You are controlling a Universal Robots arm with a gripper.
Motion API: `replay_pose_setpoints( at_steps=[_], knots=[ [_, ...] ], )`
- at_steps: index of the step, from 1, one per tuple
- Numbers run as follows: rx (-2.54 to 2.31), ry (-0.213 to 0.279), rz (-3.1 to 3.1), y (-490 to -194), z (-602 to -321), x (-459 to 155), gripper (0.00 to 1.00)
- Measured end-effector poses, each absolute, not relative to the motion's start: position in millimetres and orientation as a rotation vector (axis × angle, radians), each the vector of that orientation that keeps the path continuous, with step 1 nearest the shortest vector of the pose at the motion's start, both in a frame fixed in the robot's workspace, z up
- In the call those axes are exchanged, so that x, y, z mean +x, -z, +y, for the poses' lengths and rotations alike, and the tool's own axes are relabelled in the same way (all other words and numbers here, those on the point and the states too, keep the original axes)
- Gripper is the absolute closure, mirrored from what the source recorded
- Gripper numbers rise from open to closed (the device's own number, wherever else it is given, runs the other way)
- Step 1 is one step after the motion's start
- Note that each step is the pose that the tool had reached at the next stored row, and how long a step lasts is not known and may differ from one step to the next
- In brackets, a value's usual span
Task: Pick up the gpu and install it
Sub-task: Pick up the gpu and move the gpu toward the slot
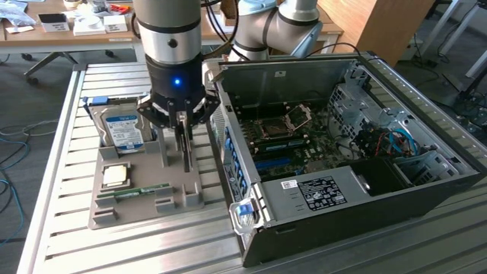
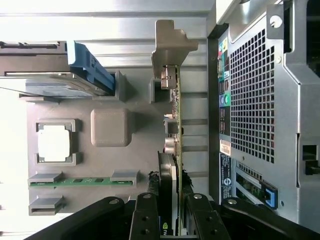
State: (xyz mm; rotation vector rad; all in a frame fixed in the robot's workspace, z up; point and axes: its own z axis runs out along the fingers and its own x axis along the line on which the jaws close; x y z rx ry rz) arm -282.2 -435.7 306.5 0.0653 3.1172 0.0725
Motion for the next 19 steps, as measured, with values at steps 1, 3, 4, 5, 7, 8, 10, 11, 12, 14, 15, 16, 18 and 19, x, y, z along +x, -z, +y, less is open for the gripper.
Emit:
replay_pose_setpoints(
  at_steps=[1, 3, 4, 5, 7, 8, 10, 11, 12, 14, 15, 16, 18, 19],
  knots=[
    [0.065, -0.073, 3.117, -309, -436, -282, 0.73],
    [0.065, -0.072, 3.117, -314, -436, -282, 0.73],
    [0.065, -0.073, 3.117, -317, -436, -282, 0.73],
    [0.065, -0.072, 3.117, -319, -436, -282, 0.73],
    [0.065, -0.072, 3.117, -324, -436, -282, 0.73],
    [0.065, -0.072, 3.117, -326, -436, -282, 0.73],
    [0.065, -0.072, 3.117, -330, -436, -282, 0.73],
    [0.065, -0.072, 3.117, -332, -436, -282, 0.73],
    [0.065, -0.073, 3.117, -334, -436, -282, 0.73],
    [0.065, -0.072, 3.117, -337, -436, -282, 0.73],
    [0.065, -0.073, 3.117, -339, -436, -282, 0.73],
    [0.065, -0.072, 3.117, -341, -436, -282, 0.73],
    [0.065, -0.072, 3.117, -346, -436, -282, 0.73],
    [0.064, -0.072, 3.117, -348, -436, -282, 0.73]
  ],
)
